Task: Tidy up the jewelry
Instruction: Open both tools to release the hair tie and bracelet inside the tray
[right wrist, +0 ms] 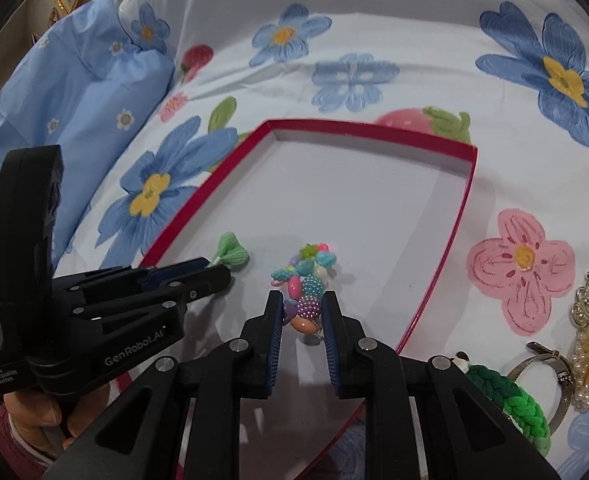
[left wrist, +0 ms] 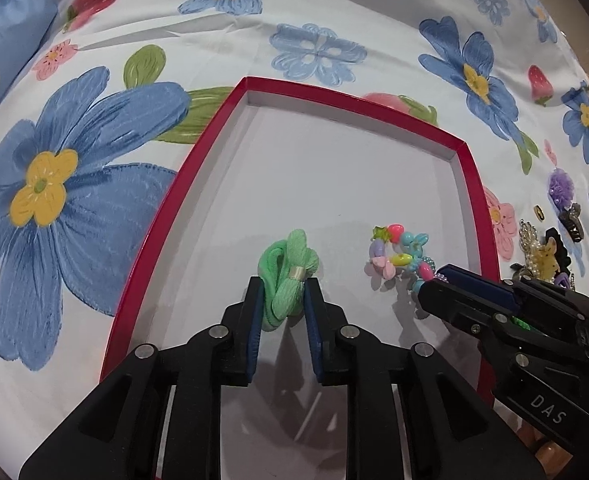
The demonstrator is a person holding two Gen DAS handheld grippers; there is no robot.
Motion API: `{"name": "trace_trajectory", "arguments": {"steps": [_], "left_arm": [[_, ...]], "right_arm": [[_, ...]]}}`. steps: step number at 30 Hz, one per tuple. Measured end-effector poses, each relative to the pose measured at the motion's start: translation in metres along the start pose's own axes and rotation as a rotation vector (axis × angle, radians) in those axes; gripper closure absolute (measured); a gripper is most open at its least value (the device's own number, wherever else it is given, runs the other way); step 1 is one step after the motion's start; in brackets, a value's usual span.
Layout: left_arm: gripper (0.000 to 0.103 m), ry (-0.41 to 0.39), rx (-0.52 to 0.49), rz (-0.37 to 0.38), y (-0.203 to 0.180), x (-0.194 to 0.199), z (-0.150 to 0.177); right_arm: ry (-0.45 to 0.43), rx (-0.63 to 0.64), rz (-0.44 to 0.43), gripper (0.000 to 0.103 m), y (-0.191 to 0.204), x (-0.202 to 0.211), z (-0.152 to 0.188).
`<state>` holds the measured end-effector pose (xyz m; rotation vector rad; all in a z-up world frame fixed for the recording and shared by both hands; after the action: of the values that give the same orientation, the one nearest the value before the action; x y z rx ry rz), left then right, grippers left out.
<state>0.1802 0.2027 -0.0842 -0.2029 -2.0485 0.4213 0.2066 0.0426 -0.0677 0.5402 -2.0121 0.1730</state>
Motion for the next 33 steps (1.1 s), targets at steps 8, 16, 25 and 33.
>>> {"name": "trace_trajectory", "arguments": {"steps": [8, 16, 25, 33], "left_arm": [[0.068, 0.002, -0.016, -0.032, -0.001, -0.003, 0.001], [0.057, -0.038, 0.023, -0.02, 0.005, 0.015, 0.006], [0.057, -0.084, 0.028, -0.001, -0.004, 0.041, 0.01], [0.052, -0.106, 0.0, 0.056, -0.037, 0.056, 0.017]], "right_arm": [[0.011, 0.021, -0.005, 0.081, 0.003, -0.003, -0.002], [-0.01, -0.014, -0.045, 0.07, 0.0, 0.006, -0.002], [-0.071, -0.064, -0.061, 0.068, -0.01, 0.04, 0.002], [-0.129, -0.14, -0.043, 0.059, -0.045, 0.081, 0.021]]}}
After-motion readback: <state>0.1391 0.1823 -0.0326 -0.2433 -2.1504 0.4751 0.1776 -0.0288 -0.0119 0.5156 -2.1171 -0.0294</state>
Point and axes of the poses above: each gripper's, at about its wrist camera, not at the fingertips, and x roughly against the way its jaws point, y to its left, z to its underside, the point moved 2 cm from there along -x, roughly the way its jaws point, and after that the axes turned 15 degrees about z, right-handed, at the moved point
